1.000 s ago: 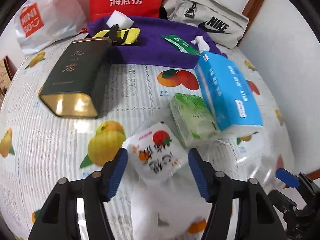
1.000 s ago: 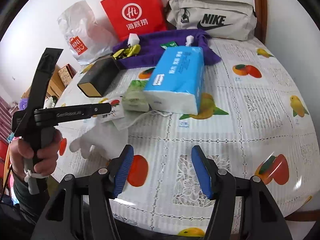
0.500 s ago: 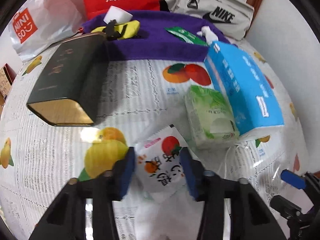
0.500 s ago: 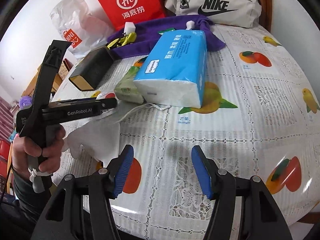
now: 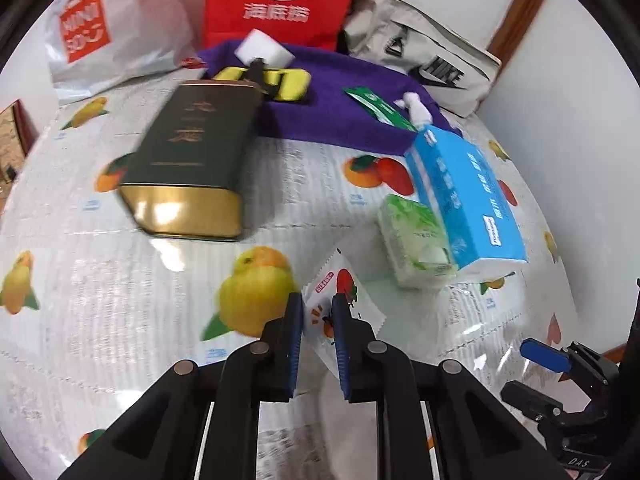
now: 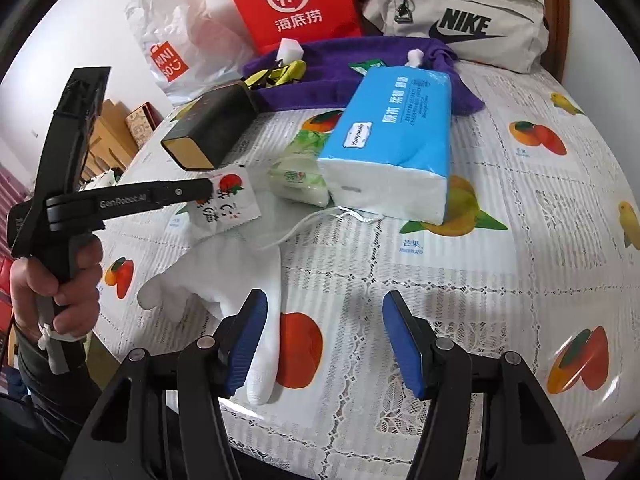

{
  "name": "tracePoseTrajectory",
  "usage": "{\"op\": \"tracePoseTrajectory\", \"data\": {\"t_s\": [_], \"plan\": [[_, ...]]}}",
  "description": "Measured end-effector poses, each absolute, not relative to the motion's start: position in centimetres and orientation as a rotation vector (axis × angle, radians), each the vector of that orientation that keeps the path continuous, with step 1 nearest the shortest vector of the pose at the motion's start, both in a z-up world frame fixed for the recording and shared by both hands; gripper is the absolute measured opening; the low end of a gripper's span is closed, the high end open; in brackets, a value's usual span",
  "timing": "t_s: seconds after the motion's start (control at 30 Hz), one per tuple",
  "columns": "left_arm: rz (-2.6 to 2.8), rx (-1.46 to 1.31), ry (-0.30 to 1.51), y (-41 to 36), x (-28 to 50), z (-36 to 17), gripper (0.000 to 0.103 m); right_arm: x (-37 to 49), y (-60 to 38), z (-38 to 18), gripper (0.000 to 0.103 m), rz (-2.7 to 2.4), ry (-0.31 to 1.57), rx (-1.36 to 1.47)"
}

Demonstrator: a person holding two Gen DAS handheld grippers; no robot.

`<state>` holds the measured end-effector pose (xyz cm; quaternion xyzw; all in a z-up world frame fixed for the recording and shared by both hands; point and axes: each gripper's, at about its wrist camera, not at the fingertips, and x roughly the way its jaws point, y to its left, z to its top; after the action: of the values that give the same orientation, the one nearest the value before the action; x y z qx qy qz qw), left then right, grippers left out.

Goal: Organize soft objects
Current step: 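Grasp and lift the snack packet with the left tool while the right tool approaches the white glove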

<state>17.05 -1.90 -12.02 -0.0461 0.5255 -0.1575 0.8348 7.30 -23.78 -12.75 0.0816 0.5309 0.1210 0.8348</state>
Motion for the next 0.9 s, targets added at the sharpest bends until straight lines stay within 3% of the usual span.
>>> {"op": "tracePoseTrajectory", "data": {"t_s": [0.37, 0.47, 0.53, 0.57, 0.67, 0.9], "plan": [[-0.226, -0.041, 1.129, 1.3, 16.9, -13.5, 0.018, 7.7, -22.7, -13.0, 0.060, 0.287, 1.119, 0.169], [-0.202, 0.004, 1.135, 0.7, 16.8, -14.3, 0.034, 8.0, -22.1, -13.2, 0.060, 0.296, 1.133, 0.157], [-0.204, 0.025, 1.140, 0.5, 16.8, -14.8, 0.054, 8.1, -21.9, -13.4, 0.060, 0.298, 1.141, 0.148], [-0.211, 0.029, 1.136, 0.3, 16.8, -14.9, 0.058, 8.2, -21.8, -13.5, 0.060, 0.297, 1.146, 0.143], [-0.225, 0.078, 1.118, -0.5, 16.8, -15.1, 0.062, 8.4, -21.7, -13.8, 0.060, 0.293, 1.157, 0.144], [-0.241, 0.153, 1.107, -2.3, 16.7, -16.0, 0.086, 8.6, -21.9, -14.3, 0.060, 0.288, 1.172, 0.150]]}}
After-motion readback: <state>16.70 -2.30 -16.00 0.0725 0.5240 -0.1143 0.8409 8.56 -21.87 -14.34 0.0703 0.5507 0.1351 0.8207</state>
